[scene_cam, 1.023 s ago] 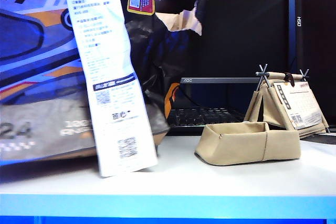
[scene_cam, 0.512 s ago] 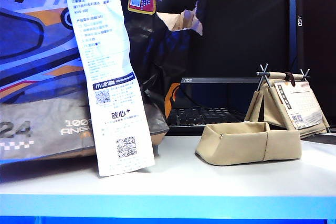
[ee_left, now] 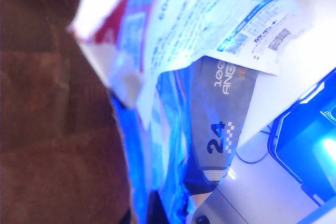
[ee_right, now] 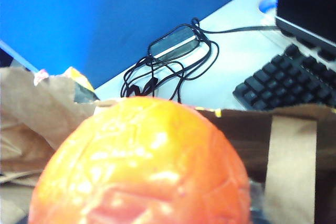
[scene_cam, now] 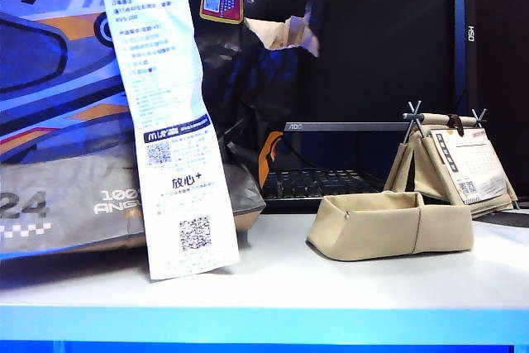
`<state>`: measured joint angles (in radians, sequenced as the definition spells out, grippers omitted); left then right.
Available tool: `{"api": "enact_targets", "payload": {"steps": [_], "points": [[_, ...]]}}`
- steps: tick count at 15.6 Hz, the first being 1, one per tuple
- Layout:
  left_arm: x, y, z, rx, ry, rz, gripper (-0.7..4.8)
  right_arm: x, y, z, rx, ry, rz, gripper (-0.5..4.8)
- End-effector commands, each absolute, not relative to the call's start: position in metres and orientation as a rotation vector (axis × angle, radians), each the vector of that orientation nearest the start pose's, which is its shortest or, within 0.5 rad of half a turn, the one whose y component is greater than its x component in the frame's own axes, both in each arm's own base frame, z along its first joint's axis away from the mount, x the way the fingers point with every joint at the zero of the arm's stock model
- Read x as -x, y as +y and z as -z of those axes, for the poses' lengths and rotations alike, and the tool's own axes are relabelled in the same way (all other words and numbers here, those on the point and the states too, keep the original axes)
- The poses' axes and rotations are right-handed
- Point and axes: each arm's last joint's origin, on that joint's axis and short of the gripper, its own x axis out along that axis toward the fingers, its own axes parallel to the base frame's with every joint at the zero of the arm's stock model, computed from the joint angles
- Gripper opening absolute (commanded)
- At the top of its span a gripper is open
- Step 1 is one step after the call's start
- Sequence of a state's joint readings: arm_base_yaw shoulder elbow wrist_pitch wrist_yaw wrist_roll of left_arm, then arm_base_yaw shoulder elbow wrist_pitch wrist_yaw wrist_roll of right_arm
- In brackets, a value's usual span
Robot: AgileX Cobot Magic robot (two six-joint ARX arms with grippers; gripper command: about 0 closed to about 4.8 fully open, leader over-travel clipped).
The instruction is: Open the paper bag and put two oranges into the paper bag.
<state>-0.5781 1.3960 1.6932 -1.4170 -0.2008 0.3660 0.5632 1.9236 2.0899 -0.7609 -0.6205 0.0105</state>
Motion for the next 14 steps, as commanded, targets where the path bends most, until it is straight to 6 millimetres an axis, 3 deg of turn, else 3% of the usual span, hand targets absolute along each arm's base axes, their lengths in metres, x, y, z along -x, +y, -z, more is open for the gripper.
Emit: {"api": "enact_targets", "payload": {"steps": [1, 2, 6, 7, 9, 10, 11, 13, 14], "points": [[-0.197, -0.122, -0.408, -0.749, 0.968, 0.533, -0.06, -0.343, 0.238, -0.406, -0.045, 0.614, -1.155, 4.19], [-0.197, -0.122, -0.408, -0.75, 0.968, 0.533, -0.05, -0.343, 0.238, -0.408, -0.061, 0.609, -1.151, 4.65], [-0.197, -0.122, -0.409, -0.748, 0.964, 0.532, -0.06, -0.346, 0.24, -0.418, -0.114, 0.528, -1.153, 4.73], [-0.199, -0.123, -0.41, -0.741, 0.943, 0.53, -0.06, -0.342, 0.237, -0.425, -0.112, 0.498, -1.149, 4.58], [-0.203, -0.125, -0.415, -0.714, 0.865, 0.521, -0.06, -0.329, 0.228, -0.445, -0.101, 0.434, -1.124, 3.7], [-0.204, -0.126, -0.418, -0.694, 0.814, 0.518, -0.06, -0.321, 0.221, -0.456, -0.094, 0.398, -1.112, 3.63], [-0.206, -0.128, -0.424, -0.659, 0.751, 0.523, -0.06, -0.311, 0.212, -0.47, -0.087, 0.353, -1.098, 3.63], [-0.209, -0.132, -0.434, -0.584, 0.62, 0.582, -0.05, -0.289, 0.187, -0.499, -0.063, 0.244, -1.073, 2.82], [-0.211, -0.134, -0.437, -0.569, 0.582, 0.589, -0.05, -0.278, 0.177, -0.511, -0.064, 0.207, -1.061, 2.79]]}}
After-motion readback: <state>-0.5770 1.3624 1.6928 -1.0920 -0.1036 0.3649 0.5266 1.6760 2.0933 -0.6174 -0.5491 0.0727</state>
